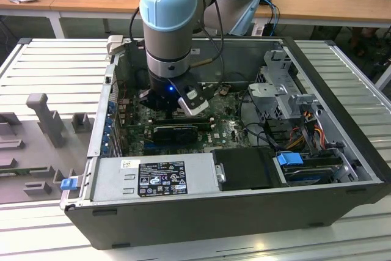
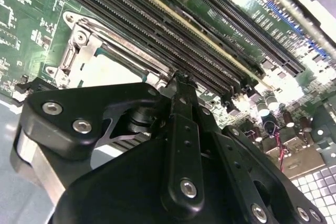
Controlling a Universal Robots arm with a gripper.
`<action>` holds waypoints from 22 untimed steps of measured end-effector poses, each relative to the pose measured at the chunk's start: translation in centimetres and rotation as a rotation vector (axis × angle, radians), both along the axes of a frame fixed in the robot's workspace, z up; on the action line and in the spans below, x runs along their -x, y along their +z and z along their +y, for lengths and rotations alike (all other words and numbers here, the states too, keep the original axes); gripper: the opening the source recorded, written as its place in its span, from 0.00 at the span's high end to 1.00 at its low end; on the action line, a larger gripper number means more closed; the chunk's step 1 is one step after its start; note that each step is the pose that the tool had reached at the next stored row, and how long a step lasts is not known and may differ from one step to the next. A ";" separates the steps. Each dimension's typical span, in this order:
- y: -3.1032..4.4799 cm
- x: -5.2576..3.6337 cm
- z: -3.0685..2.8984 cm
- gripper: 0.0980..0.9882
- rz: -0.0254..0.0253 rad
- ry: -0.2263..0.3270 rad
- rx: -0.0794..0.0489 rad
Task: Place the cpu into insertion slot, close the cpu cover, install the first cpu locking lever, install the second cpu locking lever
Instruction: 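Install the second cpu locking lever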
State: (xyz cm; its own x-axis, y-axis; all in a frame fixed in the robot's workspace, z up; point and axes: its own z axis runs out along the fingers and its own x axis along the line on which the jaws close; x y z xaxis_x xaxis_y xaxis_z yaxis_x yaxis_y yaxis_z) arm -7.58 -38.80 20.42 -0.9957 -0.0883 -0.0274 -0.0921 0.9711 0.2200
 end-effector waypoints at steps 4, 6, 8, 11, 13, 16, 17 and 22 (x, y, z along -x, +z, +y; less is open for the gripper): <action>-0.35 0.08 -0.13 0.99 -0.0005 0.000 -0.023; -0.51 0.11 -0.17 0.99 -0.0008 0.000 -0.034; -0.74 0.13 -0.23 0.99 -0.0009 0.000 -0.041; -0.84 0.20 -0.28 0.99 -0.0008 0.000 -0.050; -0.12 0.19 -0.28 0.99 -0.0011 0.000 -0.051; 0.66 0.20 -0.28 0.99 -0.0007 0.000 -0.051; 0.83 0.20 -0.28 0.99 -0.0007 0.000 -0.051; 1.69 0.20 -0.27 0.99 -0.0007 0.000 -0.051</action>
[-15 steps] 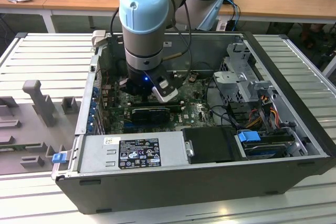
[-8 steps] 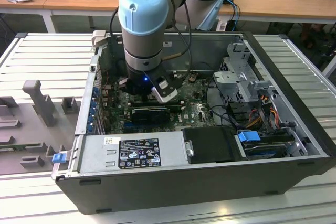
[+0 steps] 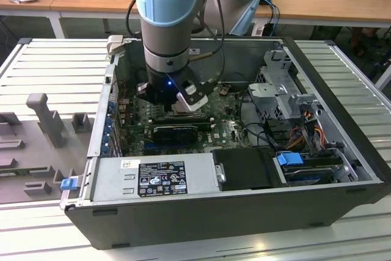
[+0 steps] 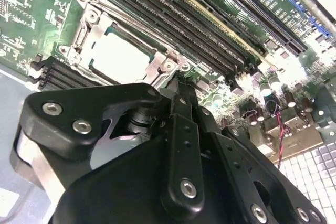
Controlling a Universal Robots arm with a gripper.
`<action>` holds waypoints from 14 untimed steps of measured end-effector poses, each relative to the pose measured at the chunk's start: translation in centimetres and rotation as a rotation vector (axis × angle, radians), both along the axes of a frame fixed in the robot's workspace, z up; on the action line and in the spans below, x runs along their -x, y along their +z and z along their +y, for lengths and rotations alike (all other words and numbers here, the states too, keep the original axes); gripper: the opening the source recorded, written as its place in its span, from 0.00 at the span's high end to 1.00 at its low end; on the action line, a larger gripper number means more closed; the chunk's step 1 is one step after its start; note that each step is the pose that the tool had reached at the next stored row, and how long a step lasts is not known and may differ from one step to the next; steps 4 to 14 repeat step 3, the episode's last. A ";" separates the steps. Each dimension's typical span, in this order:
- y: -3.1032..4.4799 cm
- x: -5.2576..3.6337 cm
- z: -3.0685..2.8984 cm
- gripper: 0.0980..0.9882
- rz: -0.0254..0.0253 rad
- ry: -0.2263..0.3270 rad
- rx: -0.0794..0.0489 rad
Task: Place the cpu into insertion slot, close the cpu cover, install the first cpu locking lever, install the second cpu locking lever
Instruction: 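Install the second cpu locking lever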
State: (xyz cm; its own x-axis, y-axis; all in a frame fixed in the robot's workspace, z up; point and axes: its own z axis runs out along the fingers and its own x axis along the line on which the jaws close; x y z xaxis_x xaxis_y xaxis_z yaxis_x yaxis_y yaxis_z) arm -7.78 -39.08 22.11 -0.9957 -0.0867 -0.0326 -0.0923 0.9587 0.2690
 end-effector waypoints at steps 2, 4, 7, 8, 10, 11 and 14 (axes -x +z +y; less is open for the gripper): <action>0.00 0.00 0.00 0.99 -0.0001 0.000 0.000; 0.01 0.00 0.00 0.99 0.0000 0.000 0.000; 0.01 0.00 0.00 0.99 0.0000 0.000 0.000; 0.01 0.00 0.00 0.99 0.0000 0.000 0.000; 0.01 0.00 0.00 0.99 0.0000 0.000 0.000; 0.01 0.00 0.00 0.99 0.0000 0.000 0.000; 0.01 0.00 0.00 0.99 0.0000 0.000 0.000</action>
